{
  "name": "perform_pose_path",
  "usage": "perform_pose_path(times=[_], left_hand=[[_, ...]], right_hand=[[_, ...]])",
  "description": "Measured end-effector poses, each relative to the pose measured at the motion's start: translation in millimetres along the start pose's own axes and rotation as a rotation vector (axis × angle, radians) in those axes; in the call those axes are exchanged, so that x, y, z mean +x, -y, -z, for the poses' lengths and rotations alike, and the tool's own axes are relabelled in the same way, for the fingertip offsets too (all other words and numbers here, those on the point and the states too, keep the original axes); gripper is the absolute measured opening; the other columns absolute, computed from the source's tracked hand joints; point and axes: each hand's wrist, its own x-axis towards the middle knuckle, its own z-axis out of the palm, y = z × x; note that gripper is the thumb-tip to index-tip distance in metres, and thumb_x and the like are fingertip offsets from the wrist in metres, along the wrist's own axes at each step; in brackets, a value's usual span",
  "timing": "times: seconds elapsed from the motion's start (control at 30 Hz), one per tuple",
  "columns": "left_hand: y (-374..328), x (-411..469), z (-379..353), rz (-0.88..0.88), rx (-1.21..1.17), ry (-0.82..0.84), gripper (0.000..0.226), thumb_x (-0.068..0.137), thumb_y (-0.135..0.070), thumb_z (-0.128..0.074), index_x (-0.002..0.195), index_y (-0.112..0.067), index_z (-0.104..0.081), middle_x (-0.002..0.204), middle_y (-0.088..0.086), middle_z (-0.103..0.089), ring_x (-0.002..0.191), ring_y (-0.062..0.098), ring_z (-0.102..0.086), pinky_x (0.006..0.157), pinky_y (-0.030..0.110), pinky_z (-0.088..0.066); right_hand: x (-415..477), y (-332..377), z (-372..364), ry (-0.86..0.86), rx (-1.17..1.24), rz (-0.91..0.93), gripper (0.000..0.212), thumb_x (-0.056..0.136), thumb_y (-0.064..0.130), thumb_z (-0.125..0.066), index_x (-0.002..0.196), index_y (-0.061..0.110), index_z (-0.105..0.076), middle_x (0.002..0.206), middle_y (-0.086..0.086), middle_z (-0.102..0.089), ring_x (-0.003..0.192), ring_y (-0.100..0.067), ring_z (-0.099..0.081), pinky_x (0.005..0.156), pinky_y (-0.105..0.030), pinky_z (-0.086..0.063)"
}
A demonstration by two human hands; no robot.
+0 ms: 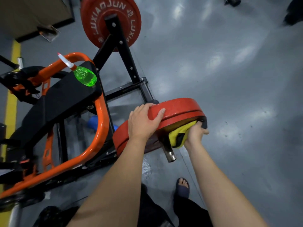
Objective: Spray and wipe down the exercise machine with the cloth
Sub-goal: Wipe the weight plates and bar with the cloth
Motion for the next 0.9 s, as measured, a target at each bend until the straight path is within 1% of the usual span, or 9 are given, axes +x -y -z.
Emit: perform_pose_path(times=[0.07, 0.2, 0.3, 0.33, 0.4, 0.47, 0.57, 0.73, 0.9], left_hand=[[1.5, -0.3, 0.8, 0.003, -0.015, 0.009, 0.049, 0.092, -0.073, -0.052, 0.120, -0.036, -0.065, 0.115, -0.015, -0.065, 0.114, 0.010, -0.056, 0.104, 0.030, -0.036], [5.3, 0.0, 3.0, -0.009, -0.028, -0.015, 0.043, 0.091, -0.070, -0.057, 0.116, -0.036, -0.066, 0.112, -0.016, -0.067, 0.112, 0.010, -0.057, 0.098, 0.025, -0.033], [10.5, -1.4, 6.4, -0.004, -0.059, -0.014, 0.041, 0.090, -0.068, -0.059, 0.115, -0.036, -0.067, 0.108, -0.019, -0.064, 0.110, 0.009, -0.057, 0.100, 0.030, -0.038], [12.8, -2.6, 7.5, 0.002, -0.074, -0.014, 0.041, 0.090, -0.068, -0.060, 0.115, -0.036, -0.067, 0.106, -0.021, -0.062, 0.109, 0.008, -0.057, 0.101, 0.032, -0.041], [17.3, -5.8, 8.9, 0.016, -0.107, -0.023, 0.039, 0.090, -0.066, -0.062, 0.114, -0.035, -0.067, 0.104, -0.023, -0.058, 0.106, 0.007, -0.056, 0.100, 0.034, -0.044], [21.2, -8.1, 10.5, 0.039, -0.138, -0.031, 0.037, 0.090, -0.064, -0.065, 0.112, -0.034, -0.067, 0.103, -0.022, -0.057, 0.105, 0.008, -0.056, 0.100, 0.034, -0.044], [33.9, -11.8, 9.4, 0.082, -0.183, -0.022, 0.037, 0.088, -0.066, -0.063, 0.111, -0.037, -0.065, 0.105, -0.020, -0.059, 0.104, 0.009, -0.056, 0.095, 0.032, -0.045], [58.0, -18.2, 10.6, 0.100, -0.258, -0.016, 0.040, 0.085, -0.076, -0.056, 0.107, -0.043, -0.059, 0.107, -0.016, -0.062, 0.102, 0.010, -0.058, 0.088, 0.030, -0.046], [83.4, -16.8, 14.5, 0.034, -0.254, -0.015, 0.044, 0.090, -0.072, -0.043, 0.106, -0.034, -0.059, 0.105, -0.009, -0.062, 0.097, 0.011, -0.057, 0.087, 0.031, -0.043]], right_hand=[[2.1, 5.5, 4.6, 0.004, -0.042, 0.013, 0.035, 0.102, 0.046, -0.043, 0.123, 0.020, -0.032, 0.140, -0.014, -0.047, 0.120, -0.032, -0.055, 0.104, -0.049, -0.046], [-68.9, -22.9, 2.9, 0.084, -0.023, 0.158, 0.051, 0.105, 0.039, -0.046, 0.146, 0.016, -0.029, 0.141, -0.009, -0.045, 0.123, -0.029, -0.051, 0.103, -0.043, -0.042], [-111.1, -44.1, 1.3, 0.233, -0.111, 0.050, 0.046, 0.107, 0.034, -0.043, 0.146, 0.015, -0.026, 0.133, -0.002, -0.045, 0.113, -0.022, -0.047, 0.090, -0.032, -0.029], [-117.2, -47.8, 2.5, 0.266, -0.143, 0.034, 0.045, 0.107, 0.033, -0.043, 0.144, 0.016, -0.026, 0.134, -0.003, -0.047, 0.113, -0.022, -0.047, 0.088, -0.032, -0.029], [-110.2, -50.8, 7.6, 0.322, -0.124, 0.067, 0.041, 0.106, 0.031, -0.046, 0.141, 0.017, -0.029, 0.138, -0.007, -0.052, 0.117, -0.024, -0.052, 0.095, -0.038, -0.039], [-91.4, -37.6, 10.3, 0.265, -0.063, 0.115, 0.041, 0.105, 0.032, -0.048, 0.140, 0.017, -0.032, 0.138, -0.010, -0.055, 0.117, -0.026, -0.056, 0.103, -0.045, -0.045], [-56.3, -7.4, 18.7, 0.149, -0.048, 0.187, 0.052, 0.095, 0.047, -0.053, 0.137, 0.020, -0.039, 0.128, -0.010, -0.060, 0.114, -0.027, -0.060, 0.105, -0.051, -0.047], [-46.6, 9.3, 33.2, 0.165, -0.097, 0.337, 0.038, 0.103, 0.035, -0.056, 0.135, 0.025, -0.039, 0.131, -0.002, -0.058, 0.103, -0.009, -0.060, 0.094, -0.031, -0.046], [-69.6, -15.3, 21.6, 0.153, -0.126, 0.329, 0.043, 0.103, 0.038, -0.047, 0.137, 0.016, -0.031, 0.137, -0.015, -0.051, 0.118, -0.030, -0.055, 0.096, -0.038, -0.043]])
